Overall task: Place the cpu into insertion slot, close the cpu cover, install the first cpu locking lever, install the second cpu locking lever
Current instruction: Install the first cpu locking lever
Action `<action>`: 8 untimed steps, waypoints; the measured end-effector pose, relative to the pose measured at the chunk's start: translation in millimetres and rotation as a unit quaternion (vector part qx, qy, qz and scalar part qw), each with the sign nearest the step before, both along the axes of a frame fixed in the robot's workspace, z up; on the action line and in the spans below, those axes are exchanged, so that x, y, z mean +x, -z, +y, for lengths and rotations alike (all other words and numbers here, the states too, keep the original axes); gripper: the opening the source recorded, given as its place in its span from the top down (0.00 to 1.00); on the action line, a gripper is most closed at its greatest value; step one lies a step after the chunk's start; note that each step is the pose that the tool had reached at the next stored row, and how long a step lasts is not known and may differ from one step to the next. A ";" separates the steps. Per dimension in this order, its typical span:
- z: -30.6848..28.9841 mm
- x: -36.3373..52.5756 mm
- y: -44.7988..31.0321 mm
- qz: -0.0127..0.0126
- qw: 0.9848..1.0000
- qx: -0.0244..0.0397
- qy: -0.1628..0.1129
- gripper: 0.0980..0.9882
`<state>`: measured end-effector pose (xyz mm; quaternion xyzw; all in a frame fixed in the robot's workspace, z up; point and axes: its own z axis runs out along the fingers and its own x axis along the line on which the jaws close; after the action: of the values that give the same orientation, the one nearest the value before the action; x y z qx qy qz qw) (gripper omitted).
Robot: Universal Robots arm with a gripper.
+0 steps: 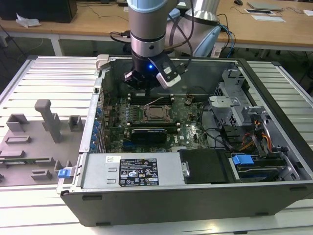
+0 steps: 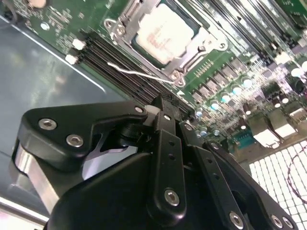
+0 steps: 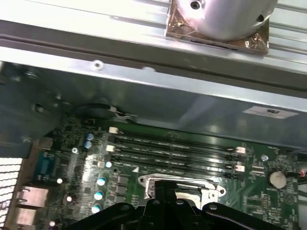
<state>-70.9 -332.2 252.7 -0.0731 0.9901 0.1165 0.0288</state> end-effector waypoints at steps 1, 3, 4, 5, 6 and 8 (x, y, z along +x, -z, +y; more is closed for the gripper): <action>0.0 0.2 0.0 0.000 1.000 0.000 0.000 0.99; 0.4 0.1 0.1 0.000 1.000 0.000 -0.001 0.99; 0.3 -1.3 0.0 -0.005 1.000 -0.002 -0.001 0.99; 0.3 -2.4 0.1 -0.012 1.000 -0.007 -0.001 0.99; 0.3 -3.2 0.0 -0.018 1.000 -0.011 -0.001 0.99; 0.3 -4.2 0.0 -0.038 0.999 -0.018 -0.001 0.99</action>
<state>-75.1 -331.9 252.6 -0.0789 0.9901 0.0961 0.0652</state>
